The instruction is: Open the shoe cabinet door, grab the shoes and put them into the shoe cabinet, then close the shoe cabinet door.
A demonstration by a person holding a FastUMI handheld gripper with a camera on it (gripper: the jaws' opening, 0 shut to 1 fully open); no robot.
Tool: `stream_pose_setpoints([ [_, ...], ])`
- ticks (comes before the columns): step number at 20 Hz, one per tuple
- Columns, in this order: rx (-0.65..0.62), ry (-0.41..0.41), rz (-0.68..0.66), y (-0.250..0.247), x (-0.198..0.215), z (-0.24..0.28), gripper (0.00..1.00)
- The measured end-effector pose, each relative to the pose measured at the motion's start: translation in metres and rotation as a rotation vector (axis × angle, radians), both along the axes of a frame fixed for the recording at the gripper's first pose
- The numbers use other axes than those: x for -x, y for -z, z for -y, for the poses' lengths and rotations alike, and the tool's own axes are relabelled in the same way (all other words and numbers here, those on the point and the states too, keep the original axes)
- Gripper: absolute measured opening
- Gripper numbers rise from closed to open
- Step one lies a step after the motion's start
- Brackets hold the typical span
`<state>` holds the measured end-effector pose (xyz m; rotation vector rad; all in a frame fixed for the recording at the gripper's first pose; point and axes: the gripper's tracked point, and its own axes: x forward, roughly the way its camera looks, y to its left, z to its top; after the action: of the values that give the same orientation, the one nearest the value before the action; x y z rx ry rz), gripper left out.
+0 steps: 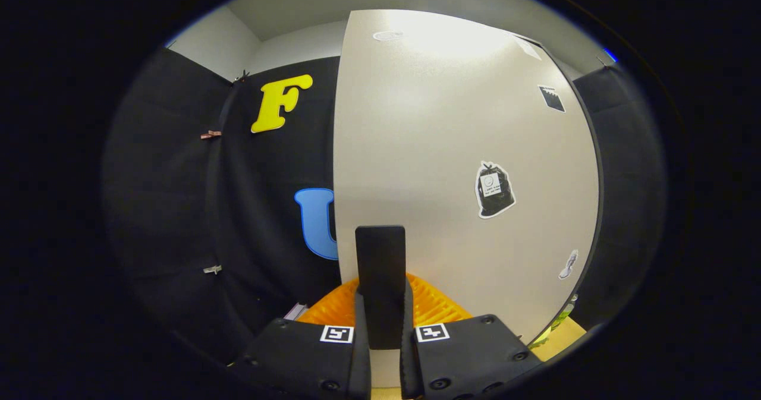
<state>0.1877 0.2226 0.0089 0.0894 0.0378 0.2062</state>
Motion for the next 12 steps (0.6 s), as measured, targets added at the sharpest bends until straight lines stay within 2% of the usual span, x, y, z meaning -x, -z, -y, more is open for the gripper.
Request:
stream_pose_setpoints([
  [4, -0.014, -0.046, 0.006, -0.002, 0.040, 0.021, 0.23],
  [12, -0.037, -0.064, 0.012, -0.006, 0.100, 0.074, 0.23],
])
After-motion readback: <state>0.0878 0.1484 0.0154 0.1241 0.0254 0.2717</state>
